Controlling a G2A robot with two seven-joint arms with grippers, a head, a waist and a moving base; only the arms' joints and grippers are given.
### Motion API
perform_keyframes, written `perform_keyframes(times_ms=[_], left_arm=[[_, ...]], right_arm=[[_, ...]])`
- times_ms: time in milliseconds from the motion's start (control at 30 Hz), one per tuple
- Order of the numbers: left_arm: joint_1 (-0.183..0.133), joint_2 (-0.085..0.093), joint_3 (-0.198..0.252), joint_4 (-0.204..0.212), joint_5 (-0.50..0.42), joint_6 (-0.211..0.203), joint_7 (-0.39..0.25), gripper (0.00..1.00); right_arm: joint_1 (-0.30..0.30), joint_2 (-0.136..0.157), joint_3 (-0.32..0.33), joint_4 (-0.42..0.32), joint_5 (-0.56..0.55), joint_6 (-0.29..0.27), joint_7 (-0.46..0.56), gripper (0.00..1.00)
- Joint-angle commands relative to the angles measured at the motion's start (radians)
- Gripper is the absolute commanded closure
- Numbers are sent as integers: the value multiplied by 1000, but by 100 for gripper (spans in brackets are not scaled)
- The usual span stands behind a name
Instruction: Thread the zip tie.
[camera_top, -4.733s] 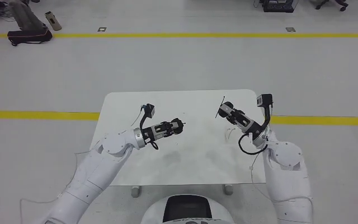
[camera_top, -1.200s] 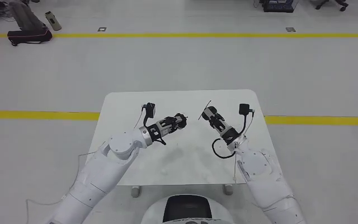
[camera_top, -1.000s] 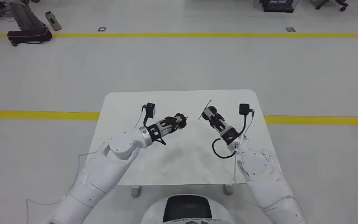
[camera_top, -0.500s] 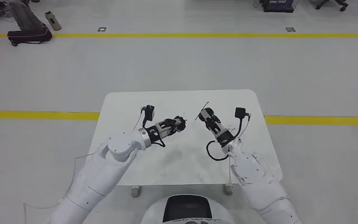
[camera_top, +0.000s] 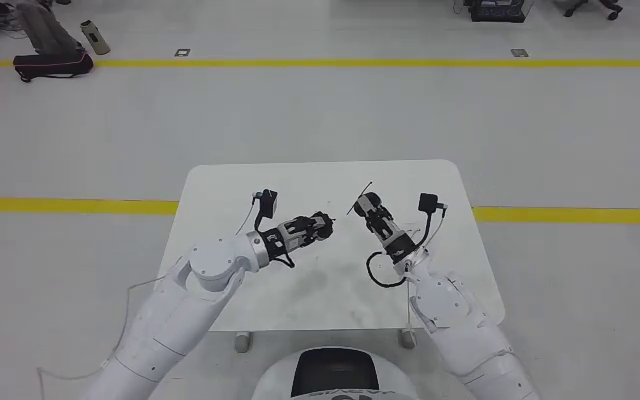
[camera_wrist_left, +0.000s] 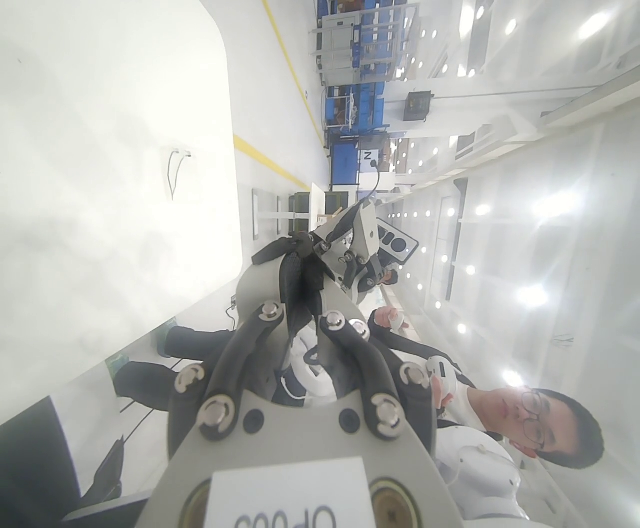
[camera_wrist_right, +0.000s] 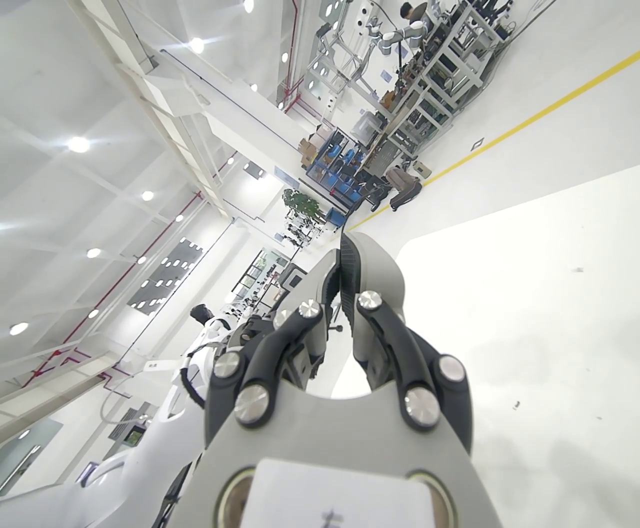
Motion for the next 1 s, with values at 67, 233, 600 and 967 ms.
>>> perform_keyframes(times_ms=[67,233,600,967], left_arm=[[1,-3,1,5,-32,-2,18,100],[-4,-5,0,14,-48,8,40,100],[-6,-6,1,15,-50,9,41,100],[-6,-6,1,15,-50,9,41,100]], right_arm=[[-4,-1,-16,-13,-76,0,-31,100],[-1,-4,-47,-14,-132,0,-111,100],[25,3,-87,21,-156,0,-191,100],[42,15,-121,52,-155,0,-242,100]])
